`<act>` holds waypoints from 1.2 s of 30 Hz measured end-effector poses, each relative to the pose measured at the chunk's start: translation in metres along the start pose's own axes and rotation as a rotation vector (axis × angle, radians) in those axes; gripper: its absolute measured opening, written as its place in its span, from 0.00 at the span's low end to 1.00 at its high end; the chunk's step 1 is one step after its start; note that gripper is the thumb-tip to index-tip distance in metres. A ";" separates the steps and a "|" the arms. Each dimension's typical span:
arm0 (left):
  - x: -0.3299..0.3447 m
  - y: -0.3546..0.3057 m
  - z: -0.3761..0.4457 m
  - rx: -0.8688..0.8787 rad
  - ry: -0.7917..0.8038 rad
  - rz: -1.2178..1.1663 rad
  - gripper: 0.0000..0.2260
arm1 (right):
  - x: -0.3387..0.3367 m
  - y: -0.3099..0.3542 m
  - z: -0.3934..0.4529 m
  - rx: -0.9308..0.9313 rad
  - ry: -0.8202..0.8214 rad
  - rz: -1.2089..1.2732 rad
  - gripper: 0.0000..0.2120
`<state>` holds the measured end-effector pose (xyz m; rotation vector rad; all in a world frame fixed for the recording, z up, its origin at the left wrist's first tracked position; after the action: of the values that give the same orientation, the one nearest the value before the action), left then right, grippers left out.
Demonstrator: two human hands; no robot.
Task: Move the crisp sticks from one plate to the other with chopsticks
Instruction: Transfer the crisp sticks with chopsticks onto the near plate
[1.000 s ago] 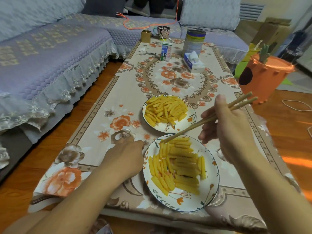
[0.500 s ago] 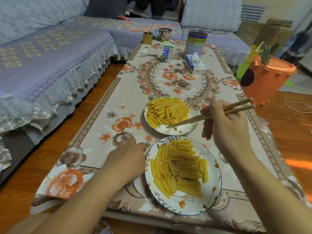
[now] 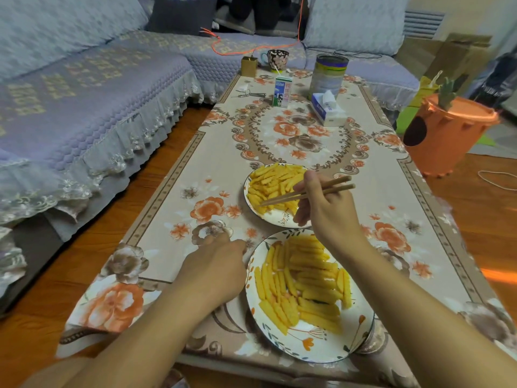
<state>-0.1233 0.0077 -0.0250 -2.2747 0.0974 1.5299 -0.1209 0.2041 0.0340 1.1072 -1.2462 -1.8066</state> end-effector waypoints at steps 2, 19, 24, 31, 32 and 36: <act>0.000 0.000 0.000 0.000 -0.002 0.001 0.18 | -0.003 0.000 0.000 -0.018 -0.015 -0.009 0.21; 0.002 0.000 0.001 -0.002 0.014 0.012 0.16 | -0.058 -0.004 0.006 0.074 -0.142 -0.004 0.28; 0.003 0.000 0.002 0.000 0.002 0.011 0.15 | -0.057 -0.009 0.009 0.090 -0.140 -0.013 0.26; 0.002 0.000 0.003 -0.002 -0.002 0.003 0.14 | -0.054 -0.010 0.014 0.079 -0.148 0.021 0.28; 0.002 0.001 0.003 -0.002 -0.001 0.000 0.15 | -0.055 -0.008 0.014 0.074 -0.154 0.024 0.28; 0.001 0.000 0.002 -0.002 0.001 0.004 0.15 | -0.059 -0.002 0.011 0.026 -0.125 0.013 0.27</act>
<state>-0.1249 0.0083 -0.0270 -2.2776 0.1008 1.5315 -0.1066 0.2603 0.0503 1.0108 -1.3498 -1.8791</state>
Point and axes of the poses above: each hand's wrist, its own z-axis towards the middle knuckle, its own x-axis out of the palm, y = z × x, the point moved 5 cm from there along z, towards the middle knuckle, and after that the axes turned 4 degrees about -z, right-handed, at the moved point
